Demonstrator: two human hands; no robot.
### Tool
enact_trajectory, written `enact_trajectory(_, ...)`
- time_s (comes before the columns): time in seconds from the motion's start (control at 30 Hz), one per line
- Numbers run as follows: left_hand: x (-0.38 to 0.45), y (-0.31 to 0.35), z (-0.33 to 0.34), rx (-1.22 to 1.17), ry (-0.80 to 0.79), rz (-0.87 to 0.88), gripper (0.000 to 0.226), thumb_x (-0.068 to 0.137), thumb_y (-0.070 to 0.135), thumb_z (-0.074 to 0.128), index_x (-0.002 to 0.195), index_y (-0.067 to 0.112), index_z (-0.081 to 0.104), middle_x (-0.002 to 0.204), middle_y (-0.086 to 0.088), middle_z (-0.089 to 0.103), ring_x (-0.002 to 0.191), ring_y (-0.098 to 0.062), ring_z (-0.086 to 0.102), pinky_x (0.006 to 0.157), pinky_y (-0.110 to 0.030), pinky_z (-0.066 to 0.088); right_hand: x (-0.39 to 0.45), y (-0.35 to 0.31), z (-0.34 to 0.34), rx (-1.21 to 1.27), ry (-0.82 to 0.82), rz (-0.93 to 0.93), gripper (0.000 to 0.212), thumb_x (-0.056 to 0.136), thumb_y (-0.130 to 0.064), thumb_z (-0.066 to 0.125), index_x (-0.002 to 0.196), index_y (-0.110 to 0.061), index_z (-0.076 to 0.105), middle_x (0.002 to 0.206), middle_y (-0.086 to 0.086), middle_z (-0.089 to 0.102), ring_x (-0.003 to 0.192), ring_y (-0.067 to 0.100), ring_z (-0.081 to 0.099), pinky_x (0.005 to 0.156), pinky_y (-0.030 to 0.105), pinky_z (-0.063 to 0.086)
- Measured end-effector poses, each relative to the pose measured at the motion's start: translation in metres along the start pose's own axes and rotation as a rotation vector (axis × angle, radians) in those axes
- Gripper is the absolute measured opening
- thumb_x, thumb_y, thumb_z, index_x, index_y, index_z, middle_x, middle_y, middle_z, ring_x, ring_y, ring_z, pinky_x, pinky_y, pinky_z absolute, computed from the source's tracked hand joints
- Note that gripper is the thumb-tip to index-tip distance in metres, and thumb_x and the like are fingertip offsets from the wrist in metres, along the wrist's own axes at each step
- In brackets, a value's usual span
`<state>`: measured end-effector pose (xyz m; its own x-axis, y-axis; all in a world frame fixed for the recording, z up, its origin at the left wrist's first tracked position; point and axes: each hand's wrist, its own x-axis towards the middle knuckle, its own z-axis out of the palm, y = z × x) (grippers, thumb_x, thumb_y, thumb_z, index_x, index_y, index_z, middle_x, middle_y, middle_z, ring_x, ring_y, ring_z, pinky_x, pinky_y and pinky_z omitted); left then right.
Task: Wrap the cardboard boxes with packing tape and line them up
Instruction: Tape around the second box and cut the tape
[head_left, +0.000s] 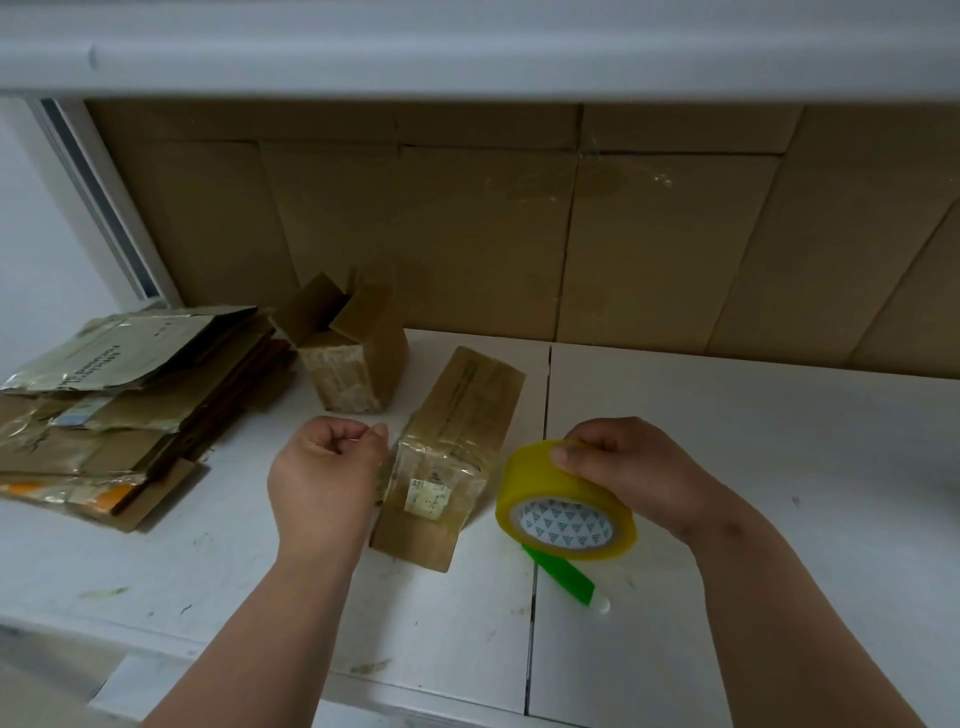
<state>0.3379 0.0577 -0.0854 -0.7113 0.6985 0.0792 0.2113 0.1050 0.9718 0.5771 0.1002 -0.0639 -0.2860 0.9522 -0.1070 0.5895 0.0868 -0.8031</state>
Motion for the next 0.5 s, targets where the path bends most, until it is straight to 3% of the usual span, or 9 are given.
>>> enact_trajectory(0.13, 0.007, -0.005, -0.004, 0.056, -0.084, -0.08, 0.014, 0.086, 0.023, 0.075, 0.093, 0.025, 0.063, 0.076, -0.003, 0.069, 0.075, -0.021, 0.067, 0.069, -0.033, 0.053, 0.006, -0.012, 0.012, -0.045, -0.029, -0.015, 0.017, 0.094, -0.039, 0.061, 0.09, -0.025, 0.07, 0.09, -0.001, 0.069, 0.086, 0.015, 0.066, 0.07, 0.028, 0.051)
enact_trajectory(0.27, 0.019, -0.006, -0.011, 0.069, -0.214, -0.155, 0.002, 0.091, 0.016, 0.068, 0.092, 0.016, 0.068, 0.073, -0.005, 0.067, 0.058, -0.014, 0.056, 0.052, -0.025, 0.041, 0.009, -0.021, 0.02, -0.053, -0.038, -0.013, 0.017, 0.094, -0.038, 0.061, 0.094, -0.024, 0.07, 0.093, 0.0, 0.069, 0.087, 0.014, 0.066, 0.076, 0.031, 0.053)
enact_trajectory(0.4, 0.031, -0.006, -0.017, 0.142, -0.306, -0.146, 0.006, 0.091, 0.017, 0.068, 0.087, 0.013, 0.071, 0.077, 0.003, 0.063, 0.067, -0.011, 0.049, 0.054, -0.026, 0.037, 0.011, -0.024, 0.022, -0.057, -0.028, -0.001, 0.017, 0.094, -0.037, 0.061, 0.097, -0.023, 0.071, 0.095, 0.0, 0.069, 0.088, 0.014, 0.065, 0.077, 0.032, 0.053)
enact_trajectory(0.5, 0.036, -0.008, -0.018, 0.165, -0.349, -0.08, 0.01, 0.091, 0.009, 0.066, 0.087, 0.017, 0.071, 0.075, -0.003, 0.061, 0.066, -0.017, 0.049, 0.056, -0.027, 0.038, 0.011, -0.026, 0.025, -0.032, -0.033, 0.01, 0.013, 0.094, -0.036, 0.062, 0.095, -0.026, 0.07, 0.094, -0.001, 0.068, 0.086, 0.012, 0.064, 0.07, 0.025, 0.05)
